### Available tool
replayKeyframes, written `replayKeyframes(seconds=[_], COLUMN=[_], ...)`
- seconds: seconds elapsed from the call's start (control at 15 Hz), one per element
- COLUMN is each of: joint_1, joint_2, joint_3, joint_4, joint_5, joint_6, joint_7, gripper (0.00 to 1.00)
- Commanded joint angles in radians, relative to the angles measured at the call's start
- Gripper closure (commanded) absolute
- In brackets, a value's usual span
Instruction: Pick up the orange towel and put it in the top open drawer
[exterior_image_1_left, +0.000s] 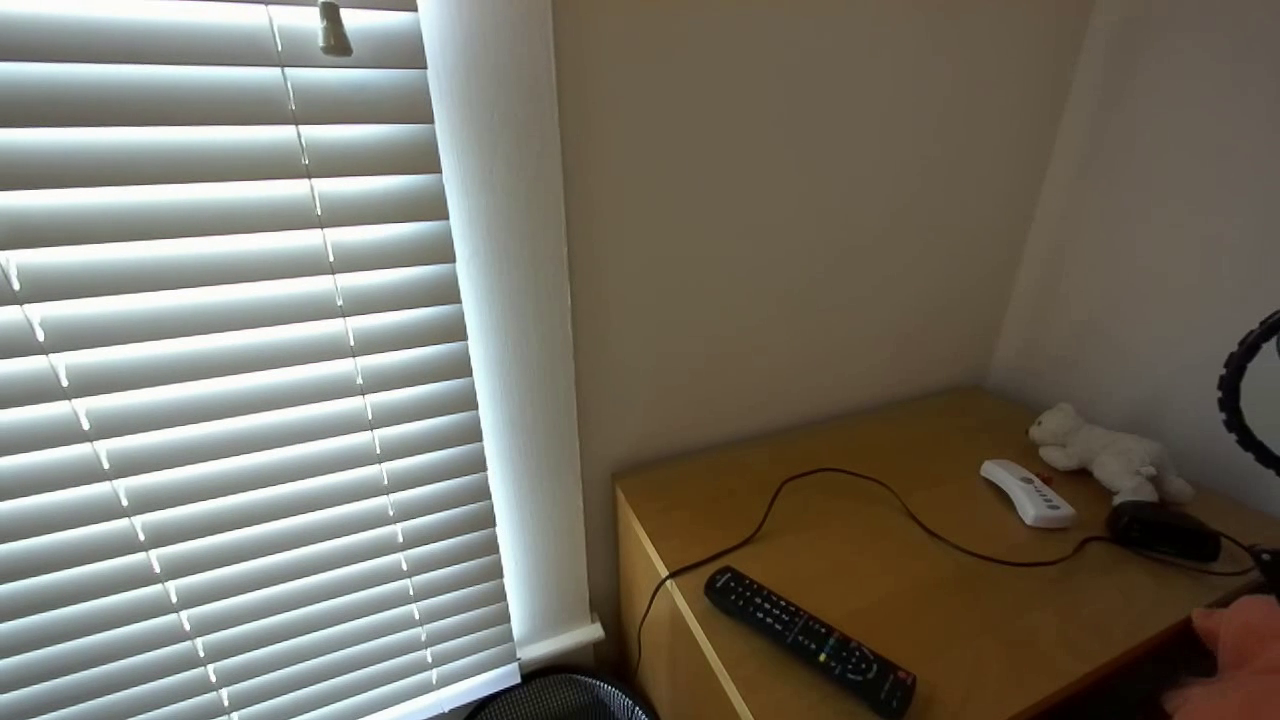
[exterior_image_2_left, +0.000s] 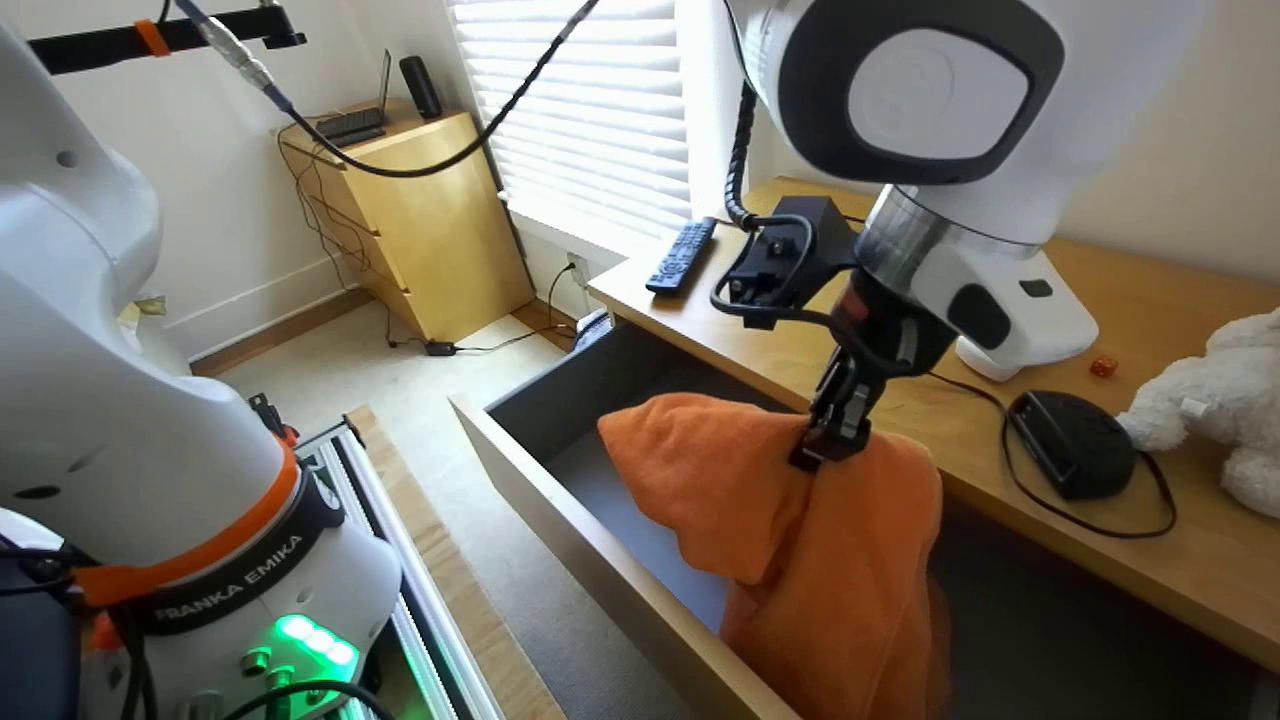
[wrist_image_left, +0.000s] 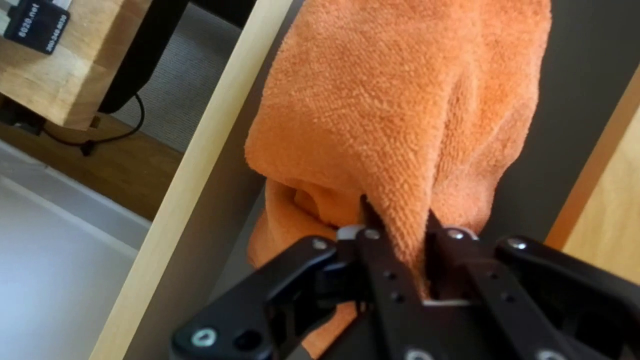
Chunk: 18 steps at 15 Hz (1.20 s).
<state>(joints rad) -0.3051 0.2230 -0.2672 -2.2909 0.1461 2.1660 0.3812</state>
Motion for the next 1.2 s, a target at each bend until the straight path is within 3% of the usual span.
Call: replayKeyframes(seconds=[0.0,0.13,0.4,0.6,0.93,1.13], joint_1=[-0.008,-0.007,0.014,0.039,0.057,0.074], joint_2=[0.084,0.073,-0.086,-0.228,-0.428,-0.509], joint_3=[-0.017,-0.014,-0.015,-0.011,0.031,0.071], joint_4=[0.062,0.069,0.008,-0.032,-0.048,-0.044], joint_5=[0.079,0.102,0.068,-0.023,-0.213,-0.256], joint_6=[0.002,-0.006,0.0,0.0,-0.005,0.011], joint_7=[-0.011,-0.031,-0.092,-0.148,-0.193,-0.255], gripper=[0.58,0.52,0.21,0.01,0.0,0.0])
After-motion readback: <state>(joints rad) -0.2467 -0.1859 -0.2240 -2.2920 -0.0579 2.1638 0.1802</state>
